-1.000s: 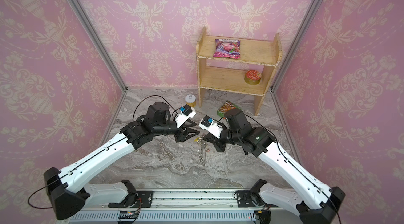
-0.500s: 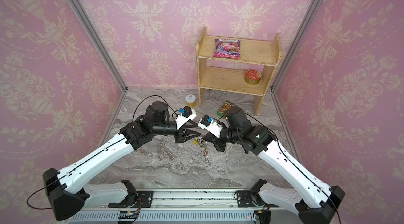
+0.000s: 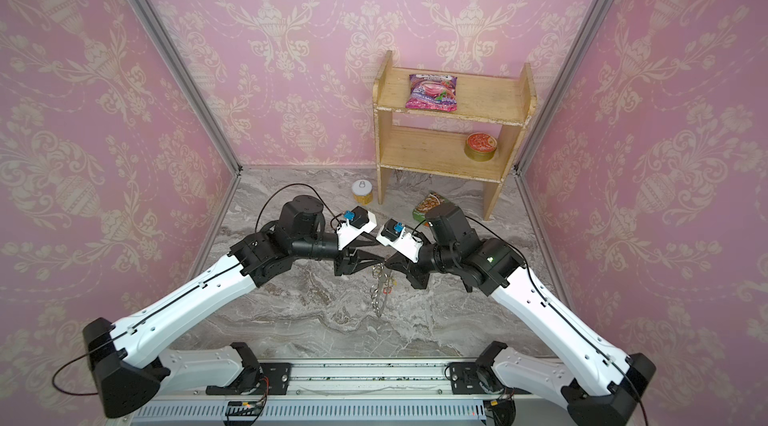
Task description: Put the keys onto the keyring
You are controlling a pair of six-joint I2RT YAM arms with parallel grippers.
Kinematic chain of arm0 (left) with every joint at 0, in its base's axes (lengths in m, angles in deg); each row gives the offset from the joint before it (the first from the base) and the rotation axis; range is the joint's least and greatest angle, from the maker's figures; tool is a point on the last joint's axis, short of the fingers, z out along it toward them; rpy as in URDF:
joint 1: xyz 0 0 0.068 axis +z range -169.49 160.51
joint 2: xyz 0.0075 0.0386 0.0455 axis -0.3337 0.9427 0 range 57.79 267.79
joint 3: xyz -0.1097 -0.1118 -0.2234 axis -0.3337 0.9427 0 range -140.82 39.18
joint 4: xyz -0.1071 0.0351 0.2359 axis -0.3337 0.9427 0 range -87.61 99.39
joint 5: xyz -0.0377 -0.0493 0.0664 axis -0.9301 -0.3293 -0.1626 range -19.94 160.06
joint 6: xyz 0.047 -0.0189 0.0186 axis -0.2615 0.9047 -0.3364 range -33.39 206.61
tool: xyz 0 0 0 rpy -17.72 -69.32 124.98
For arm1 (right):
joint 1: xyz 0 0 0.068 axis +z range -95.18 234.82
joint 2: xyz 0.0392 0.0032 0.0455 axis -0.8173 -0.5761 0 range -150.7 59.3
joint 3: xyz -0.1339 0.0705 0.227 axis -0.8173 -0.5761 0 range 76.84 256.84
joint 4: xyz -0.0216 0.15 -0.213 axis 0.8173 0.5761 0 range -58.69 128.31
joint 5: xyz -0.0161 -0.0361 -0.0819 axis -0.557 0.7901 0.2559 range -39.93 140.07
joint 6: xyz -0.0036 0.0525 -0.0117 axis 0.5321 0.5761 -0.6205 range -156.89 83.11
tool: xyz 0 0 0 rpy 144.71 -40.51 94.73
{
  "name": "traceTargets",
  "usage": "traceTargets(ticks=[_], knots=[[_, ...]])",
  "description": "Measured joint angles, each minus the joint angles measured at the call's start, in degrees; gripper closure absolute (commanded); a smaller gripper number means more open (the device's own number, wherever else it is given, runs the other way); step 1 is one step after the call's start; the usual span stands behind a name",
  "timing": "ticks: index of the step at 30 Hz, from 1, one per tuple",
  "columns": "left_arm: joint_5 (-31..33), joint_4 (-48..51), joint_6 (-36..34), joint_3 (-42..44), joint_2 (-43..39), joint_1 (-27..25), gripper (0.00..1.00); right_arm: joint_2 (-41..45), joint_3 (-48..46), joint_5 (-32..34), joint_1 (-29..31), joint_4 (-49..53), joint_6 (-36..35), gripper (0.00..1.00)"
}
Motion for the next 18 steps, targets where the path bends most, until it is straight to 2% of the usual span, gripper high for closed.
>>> traceTargets(ticks=[18], knots=[[0.5,3.8,-3.5,-2.1,2.1,-1.1,0.62,0.7,0.0,-0.7,-0.1,1.1,-0.6,1.0]])
